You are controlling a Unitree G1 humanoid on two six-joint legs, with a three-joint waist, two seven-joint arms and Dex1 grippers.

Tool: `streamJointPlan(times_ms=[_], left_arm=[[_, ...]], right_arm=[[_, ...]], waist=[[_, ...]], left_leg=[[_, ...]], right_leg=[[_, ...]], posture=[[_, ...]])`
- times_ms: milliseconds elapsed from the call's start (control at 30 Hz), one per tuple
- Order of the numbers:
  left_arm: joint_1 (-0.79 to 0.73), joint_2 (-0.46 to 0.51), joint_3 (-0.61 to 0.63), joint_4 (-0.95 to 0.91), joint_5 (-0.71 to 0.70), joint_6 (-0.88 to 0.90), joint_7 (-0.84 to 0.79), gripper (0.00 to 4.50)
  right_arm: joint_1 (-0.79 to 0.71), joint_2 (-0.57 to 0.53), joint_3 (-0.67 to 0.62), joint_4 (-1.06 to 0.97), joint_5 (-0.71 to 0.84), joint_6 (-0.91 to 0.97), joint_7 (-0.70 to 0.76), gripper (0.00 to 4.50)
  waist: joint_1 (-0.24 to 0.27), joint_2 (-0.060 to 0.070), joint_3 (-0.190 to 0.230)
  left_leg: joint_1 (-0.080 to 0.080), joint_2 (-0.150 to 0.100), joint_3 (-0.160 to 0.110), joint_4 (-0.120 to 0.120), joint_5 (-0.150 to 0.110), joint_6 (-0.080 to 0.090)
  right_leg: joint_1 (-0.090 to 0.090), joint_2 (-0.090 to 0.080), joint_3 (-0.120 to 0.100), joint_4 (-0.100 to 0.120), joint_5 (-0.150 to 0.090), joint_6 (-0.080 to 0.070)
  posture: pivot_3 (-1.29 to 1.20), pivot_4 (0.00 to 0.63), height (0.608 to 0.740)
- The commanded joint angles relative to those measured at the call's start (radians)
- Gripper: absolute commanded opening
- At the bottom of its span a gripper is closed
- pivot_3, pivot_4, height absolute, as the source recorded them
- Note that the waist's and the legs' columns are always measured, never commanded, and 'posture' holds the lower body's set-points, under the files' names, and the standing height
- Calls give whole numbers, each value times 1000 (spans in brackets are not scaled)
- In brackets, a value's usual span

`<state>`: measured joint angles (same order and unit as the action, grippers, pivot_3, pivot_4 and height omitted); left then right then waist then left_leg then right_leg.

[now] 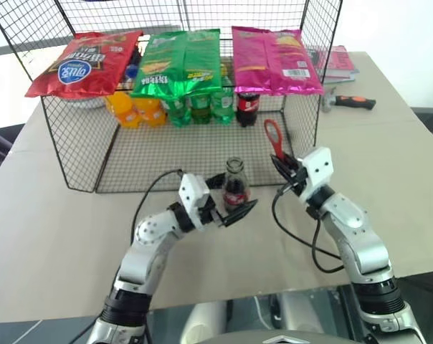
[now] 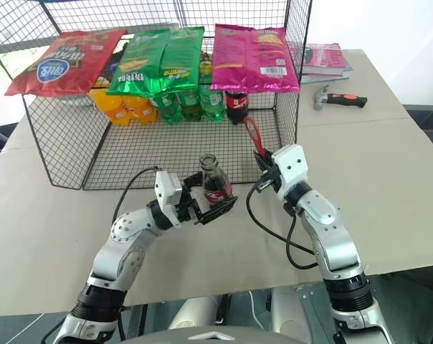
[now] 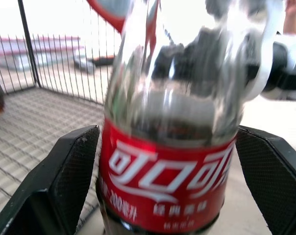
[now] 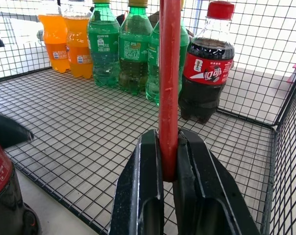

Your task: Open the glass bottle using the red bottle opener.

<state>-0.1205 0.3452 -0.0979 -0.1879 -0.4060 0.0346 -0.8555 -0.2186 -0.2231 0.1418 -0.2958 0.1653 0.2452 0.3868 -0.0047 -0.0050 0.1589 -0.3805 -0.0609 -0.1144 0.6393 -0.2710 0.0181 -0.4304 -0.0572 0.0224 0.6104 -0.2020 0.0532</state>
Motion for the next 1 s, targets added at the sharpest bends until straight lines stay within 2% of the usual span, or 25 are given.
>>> streamJointPlan(times_ms=[33,333,500,567,667,900,1000], left_arm=[[37,15,46,-67,-43,-26,-12,4438],[140,55,95,-150,-58,-29,-3,4438],[219,77,150,-234,-80,-13,39,4438],[272,67,176,-253,-94,-16,65,4438],[343,39,201,-263,-106,-25,102,4438],[466,66,252,-322,-160,15,114,4500],[511,103,280,-318,-162,19,91,4500]], right_arm=[[17,-8,-40,-41,35,6,11,0],[76,-46,-94,-94,158,155,61,0],[188,-156,-102,-193,262,292,151,0],[248,-218,-78,-201,234,285,188,0],[279,-242,-64,-191,217,278,193,0],[305,-273,-78,-198,244,306,228,2995],[327,-302,-83,-197,230,283,250,4452]], waist=[[-2,0,0],[-5,0,0],[-4,0,0],[-4,0,0],[-5,-2,-2],[-1,-3,-2],[-1,-3,-1]], left_leg=[[0,0,0,0,0,0],[0,0,0,2,0,0],[0,0,1,4,0,1],[1,0,1,5,-1,2],[2,0,3,9,-3,5],[7,1,2,14,-3,6],[11,1,2,13,-4,6]], right_leg=[[0,0,0,0,0,0],[0,0,1,2,0,0],[0,-1,1,6,0,0],[0,-1,1,7,0,0],[3,-1,1,9,0,0],[9,-1,-1,12,-2,2],[12,-1,-1,12,-4,1]], posture=[[0,150,740],[0,150,740],[0,150,740],[0,150,740],[0,150,740],[0,150,740],[0,150,740]])
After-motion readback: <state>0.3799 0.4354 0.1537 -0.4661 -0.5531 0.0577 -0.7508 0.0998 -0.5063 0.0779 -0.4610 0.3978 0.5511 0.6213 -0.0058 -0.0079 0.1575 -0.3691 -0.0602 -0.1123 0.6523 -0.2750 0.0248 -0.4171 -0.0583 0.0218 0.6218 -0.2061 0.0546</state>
